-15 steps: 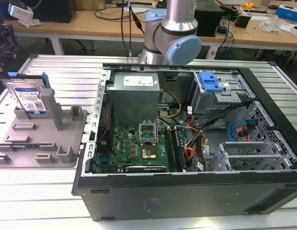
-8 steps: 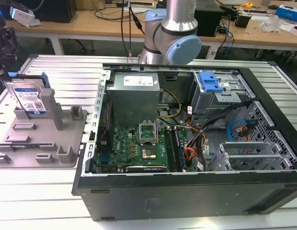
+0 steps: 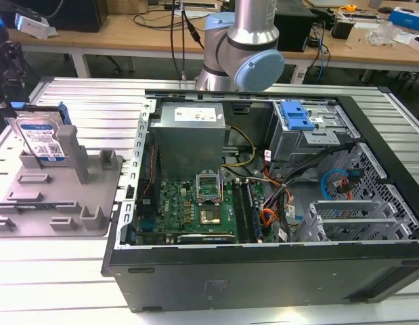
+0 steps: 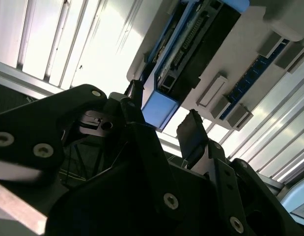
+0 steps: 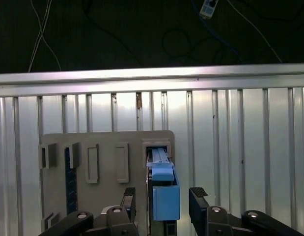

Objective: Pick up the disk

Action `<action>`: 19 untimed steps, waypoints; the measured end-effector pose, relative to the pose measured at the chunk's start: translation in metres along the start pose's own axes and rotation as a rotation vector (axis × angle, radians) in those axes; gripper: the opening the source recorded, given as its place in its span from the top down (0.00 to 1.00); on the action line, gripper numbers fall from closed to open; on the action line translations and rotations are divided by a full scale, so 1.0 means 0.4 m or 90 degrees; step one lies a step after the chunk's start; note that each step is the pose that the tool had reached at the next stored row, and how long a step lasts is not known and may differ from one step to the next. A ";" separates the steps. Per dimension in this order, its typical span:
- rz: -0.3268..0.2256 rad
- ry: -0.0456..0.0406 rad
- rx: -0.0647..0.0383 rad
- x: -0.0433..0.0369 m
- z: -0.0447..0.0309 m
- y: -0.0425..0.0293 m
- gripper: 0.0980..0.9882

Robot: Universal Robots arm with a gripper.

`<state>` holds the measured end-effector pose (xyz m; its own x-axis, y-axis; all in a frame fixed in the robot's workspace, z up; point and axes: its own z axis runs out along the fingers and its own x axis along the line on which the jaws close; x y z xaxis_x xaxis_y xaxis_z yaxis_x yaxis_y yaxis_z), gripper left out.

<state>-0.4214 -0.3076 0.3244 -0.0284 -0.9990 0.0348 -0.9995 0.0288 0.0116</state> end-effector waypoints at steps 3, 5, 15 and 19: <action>0.000 0.0000 0.000 0.000 0.003 0.000 0.49; 0.000 0.0000 0.000 0.001 0.010 -0.001 0.49; 0.000 0.0000 0.000 0.000 0.029 -0.002 0.49; 0.000 0.0000 0.000 0.000 0.035 -0.002 0.49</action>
<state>-0.4208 -0.3082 0.3105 -0.0284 -0.9990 0.0349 -0.9995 0.0288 0.0116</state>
